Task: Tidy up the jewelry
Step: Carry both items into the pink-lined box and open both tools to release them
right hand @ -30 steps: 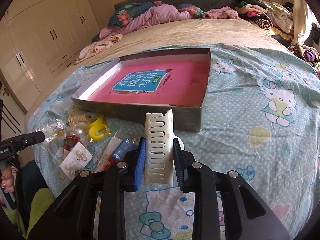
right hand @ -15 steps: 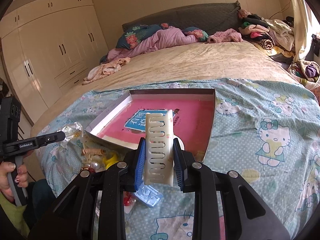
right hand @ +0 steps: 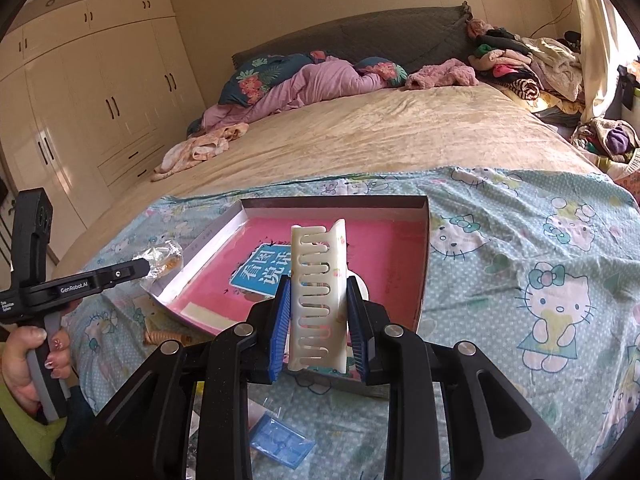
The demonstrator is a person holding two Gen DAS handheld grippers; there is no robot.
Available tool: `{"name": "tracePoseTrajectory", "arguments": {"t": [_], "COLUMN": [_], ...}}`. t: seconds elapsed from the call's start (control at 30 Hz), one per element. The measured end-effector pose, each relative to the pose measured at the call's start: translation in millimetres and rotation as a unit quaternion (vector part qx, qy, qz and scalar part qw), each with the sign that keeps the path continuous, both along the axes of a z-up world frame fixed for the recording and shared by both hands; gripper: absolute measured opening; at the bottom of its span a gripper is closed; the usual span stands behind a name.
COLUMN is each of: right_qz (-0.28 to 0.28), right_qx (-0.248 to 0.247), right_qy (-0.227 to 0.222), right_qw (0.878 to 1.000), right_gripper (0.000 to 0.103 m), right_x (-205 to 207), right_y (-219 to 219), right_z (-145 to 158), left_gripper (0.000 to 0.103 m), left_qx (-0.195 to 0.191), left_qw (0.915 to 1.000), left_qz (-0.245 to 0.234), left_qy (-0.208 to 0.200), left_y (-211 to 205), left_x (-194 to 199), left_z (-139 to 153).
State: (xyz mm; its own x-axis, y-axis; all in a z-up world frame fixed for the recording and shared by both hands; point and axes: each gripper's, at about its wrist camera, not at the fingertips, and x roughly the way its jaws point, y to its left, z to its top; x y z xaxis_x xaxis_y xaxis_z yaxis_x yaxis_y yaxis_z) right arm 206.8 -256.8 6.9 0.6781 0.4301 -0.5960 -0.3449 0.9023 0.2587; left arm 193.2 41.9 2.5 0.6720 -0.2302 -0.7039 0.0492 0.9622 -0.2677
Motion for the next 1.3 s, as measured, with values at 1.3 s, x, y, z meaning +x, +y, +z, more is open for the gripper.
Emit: {"name": "tracePoseTrajectory", "arguments": {"t": [1.3], "right_qz": [-0.047], "right_qx": [-0.04], "right_qy": [0.058], "right_qw": [0.996], "right_gripper": [0.026], "right_x": [36.4], "right_y": [2.4], "right_z": [-46.8], "left_gripper": [0.045], "left_qx": [0.017], "left_qw": [0.9997], "left_qz": [-0.015], "left_qy": [0.005], "left_y": [-5.5], "left_x": [22.7], "left_z": [-24.6]}}
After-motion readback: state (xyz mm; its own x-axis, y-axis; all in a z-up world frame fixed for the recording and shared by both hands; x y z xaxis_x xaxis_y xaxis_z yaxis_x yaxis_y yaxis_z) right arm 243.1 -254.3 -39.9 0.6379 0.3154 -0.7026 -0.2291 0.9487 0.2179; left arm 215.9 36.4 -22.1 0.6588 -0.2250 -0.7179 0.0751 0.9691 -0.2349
